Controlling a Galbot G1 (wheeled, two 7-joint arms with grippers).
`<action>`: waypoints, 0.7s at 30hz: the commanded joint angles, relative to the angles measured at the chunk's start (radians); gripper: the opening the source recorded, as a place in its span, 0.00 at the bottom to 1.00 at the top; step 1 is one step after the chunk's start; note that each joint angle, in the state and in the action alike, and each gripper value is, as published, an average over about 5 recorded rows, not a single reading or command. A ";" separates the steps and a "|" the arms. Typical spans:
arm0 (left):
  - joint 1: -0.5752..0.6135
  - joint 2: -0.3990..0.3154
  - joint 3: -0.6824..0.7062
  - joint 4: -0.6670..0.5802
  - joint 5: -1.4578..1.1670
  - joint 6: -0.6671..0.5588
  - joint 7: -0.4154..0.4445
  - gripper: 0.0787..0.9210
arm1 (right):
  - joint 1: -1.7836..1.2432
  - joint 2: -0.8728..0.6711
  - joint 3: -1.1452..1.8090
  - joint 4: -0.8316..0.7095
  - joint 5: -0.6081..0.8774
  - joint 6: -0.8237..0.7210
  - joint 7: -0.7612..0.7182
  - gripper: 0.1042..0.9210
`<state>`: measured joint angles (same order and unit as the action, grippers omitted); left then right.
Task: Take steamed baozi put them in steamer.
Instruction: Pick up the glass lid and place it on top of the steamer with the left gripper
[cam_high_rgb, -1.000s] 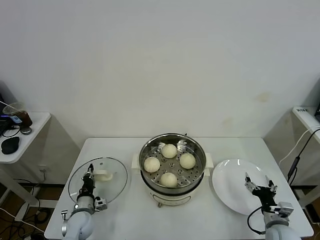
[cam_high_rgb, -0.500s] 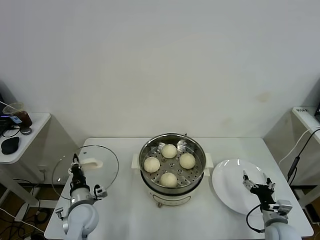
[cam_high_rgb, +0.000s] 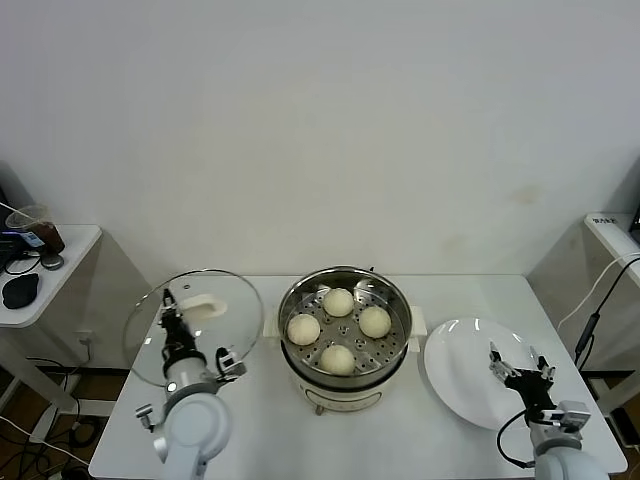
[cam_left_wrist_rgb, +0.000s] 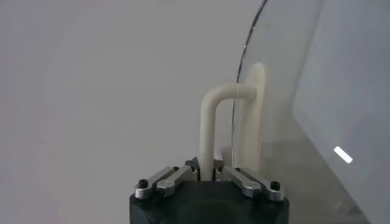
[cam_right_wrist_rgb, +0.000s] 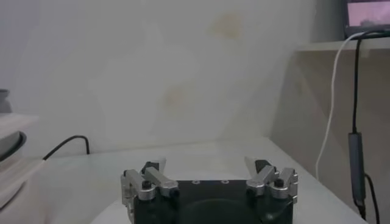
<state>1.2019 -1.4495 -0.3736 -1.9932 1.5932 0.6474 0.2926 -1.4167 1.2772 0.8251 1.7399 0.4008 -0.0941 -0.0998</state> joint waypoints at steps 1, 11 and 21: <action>-0.072 -0.068 0.274 -0.046 0.074 0.045 0.116 0.12 | -0.006 -0.010 0.021 -0.003 0.003 -0.004 0.000 0.88; -0.219 -0.132 0.431 0.104 0.065 0.046 0.117 0.12 | -0.003 -0.019 0.032 -0.012 -0.003 -0.007 -0.001 0.88; -0.293 -0.156 0.559 0.182 0.000 0.046 0.102 0.12 | -0.002 -0.007 0.034 -0.024 -0.009 -0.002 -0.001 0.88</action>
<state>1.0008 -1.5731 0.0219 -1.8970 1.6301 0.6877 0.3955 -1.4166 1.2649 0.8556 1.7198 0.3946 -0.1000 -0.1006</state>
